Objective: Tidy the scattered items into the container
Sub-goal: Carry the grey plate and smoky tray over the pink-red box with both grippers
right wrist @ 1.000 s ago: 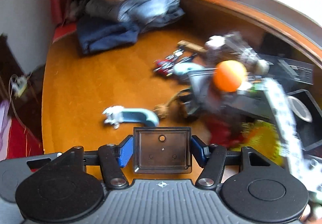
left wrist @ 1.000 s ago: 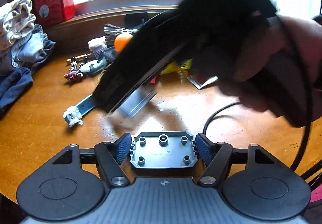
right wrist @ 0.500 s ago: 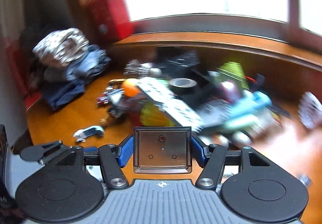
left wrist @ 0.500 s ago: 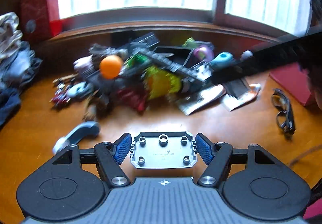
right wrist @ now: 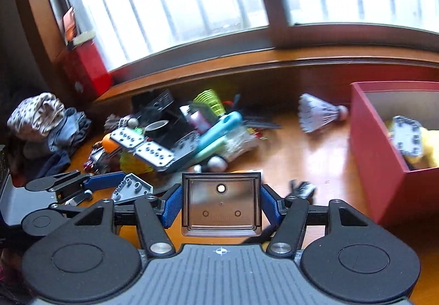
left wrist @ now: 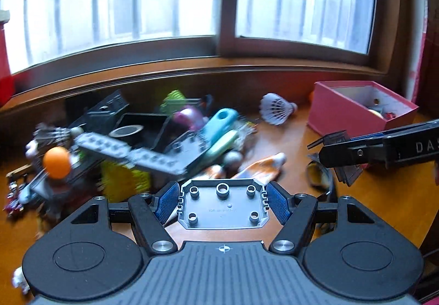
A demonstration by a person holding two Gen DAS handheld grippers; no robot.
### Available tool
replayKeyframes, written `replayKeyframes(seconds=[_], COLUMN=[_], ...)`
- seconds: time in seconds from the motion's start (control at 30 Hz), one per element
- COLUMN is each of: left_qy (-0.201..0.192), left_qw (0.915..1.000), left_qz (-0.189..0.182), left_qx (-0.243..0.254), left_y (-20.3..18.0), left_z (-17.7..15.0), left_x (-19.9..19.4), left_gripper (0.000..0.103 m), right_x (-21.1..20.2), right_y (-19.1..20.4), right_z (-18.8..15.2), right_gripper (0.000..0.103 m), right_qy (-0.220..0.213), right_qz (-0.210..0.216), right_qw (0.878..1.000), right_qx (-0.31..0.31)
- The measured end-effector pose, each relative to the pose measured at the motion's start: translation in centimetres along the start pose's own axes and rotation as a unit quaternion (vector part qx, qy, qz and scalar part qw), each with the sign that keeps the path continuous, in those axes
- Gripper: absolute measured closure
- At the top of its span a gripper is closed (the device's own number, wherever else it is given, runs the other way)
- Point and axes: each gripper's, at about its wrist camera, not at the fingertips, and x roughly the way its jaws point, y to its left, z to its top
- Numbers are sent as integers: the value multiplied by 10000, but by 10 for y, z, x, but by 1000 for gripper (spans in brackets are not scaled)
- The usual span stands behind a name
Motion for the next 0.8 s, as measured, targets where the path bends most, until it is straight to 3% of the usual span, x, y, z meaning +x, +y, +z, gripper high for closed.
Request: replayKeyframes(seconds=[0.8], left_qy=[-251], left_qw=[9986], left_qz=[-451], left_qx=[-99], left_y=[-124], left_z=[84], left_x=[44], left_gripper=[34], right_x=[-70], right_y=[-136], right_z=[38], right_gripper=[40], right_qy=[-606], right_qz=[4], right_qw=[9980], right_qx=[190])
